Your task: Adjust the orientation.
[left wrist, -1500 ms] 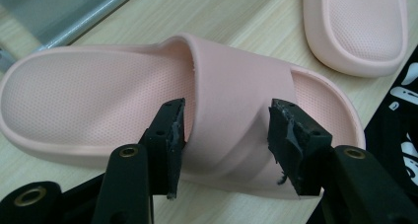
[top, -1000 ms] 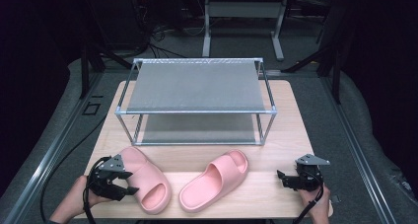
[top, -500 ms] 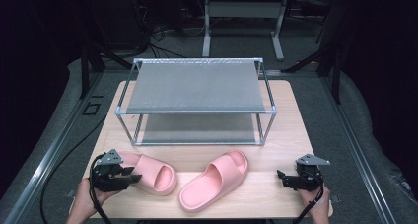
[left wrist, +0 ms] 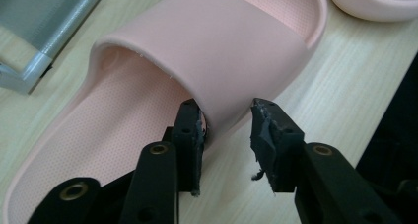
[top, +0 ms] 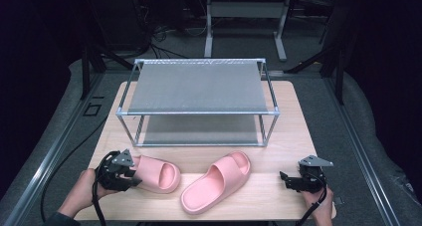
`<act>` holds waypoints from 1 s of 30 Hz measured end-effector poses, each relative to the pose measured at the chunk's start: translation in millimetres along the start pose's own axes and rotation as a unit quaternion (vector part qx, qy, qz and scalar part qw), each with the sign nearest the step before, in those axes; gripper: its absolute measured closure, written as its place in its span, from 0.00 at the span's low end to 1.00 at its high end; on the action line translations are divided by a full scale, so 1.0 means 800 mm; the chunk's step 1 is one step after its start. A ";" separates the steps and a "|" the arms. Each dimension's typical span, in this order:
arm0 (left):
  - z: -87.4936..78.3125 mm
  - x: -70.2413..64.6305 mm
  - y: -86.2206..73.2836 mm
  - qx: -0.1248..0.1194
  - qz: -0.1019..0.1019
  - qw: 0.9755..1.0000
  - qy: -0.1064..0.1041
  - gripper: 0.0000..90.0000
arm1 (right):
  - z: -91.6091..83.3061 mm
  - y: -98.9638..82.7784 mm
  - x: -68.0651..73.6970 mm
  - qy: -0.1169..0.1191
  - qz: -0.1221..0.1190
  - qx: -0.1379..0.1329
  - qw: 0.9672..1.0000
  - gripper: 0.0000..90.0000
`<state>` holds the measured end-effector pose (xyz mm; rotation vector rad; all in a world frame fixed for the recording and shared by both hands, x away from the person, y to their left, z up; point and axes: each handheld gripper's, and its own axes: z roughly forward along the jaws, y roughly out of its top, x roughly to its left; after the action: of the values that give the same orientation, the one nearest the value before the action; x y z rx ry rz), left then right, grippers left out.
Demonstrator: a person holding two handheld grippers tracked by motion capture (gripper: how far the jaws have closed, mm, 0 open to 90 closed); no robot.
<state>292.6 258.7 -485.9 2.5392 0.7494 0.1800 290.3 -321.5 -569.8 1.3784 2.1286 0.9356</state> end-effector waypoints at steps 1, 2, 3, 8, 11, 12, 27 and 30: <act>0.002 0.000 0.001 -0.004 -0.006 1.000 -0.002 0.75 | 0.000 0.000 0.000 0.000 0.000 0.000 1.000 0.15; 0.004 0.000 0.003 -0.010 -0.013 1.000 -0.001 0.75 | 0.000 0.000 0.000 0.000 0.000 0.000 1.000 0.15; 0.007 -0.001 0.005 -0.013 -0.021 1.000 0.000 0.76 | 0.000 0.000 0.000 0.000 0.000 0.000 1.000 0.15; 0.019 -0.006 0.022 0.019 -0.014 1.000 -0.001 0.77 | 0.000 0.000 0.000 0.000 0.000 0.000 1.000 0.15; 0.022 -0.008 0.030 0.048 0.012 0.999 -0.006 0.72 | 0.000 0.000 0.000 0.001 0.000 0.000 1.000 0.15; 0.022 -0.008 0.032 0.053 0.019 0.998 -0.009 0.72 | 0.000 0.000 0.000 0.001 0.000 0.000 1.000 0.15; 0.042 -0.003 0.047 0.134 0.079 0.987 -0.034 0.78 | 0.000 0.000 0.000 0.001 0.000 0.000 1.000 0.15; 0.045 -0.001 0.050 0.142 0.086 0.985 -0.037 0.82 | 0.000 0.000 0.000 -0.001 0.000 -0.001 1.000 0.15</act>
<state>320.2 214.2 -497.8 2.8646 0.5594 0.0353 290.4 -321.5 -569.8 1.3781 2.1262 0.9362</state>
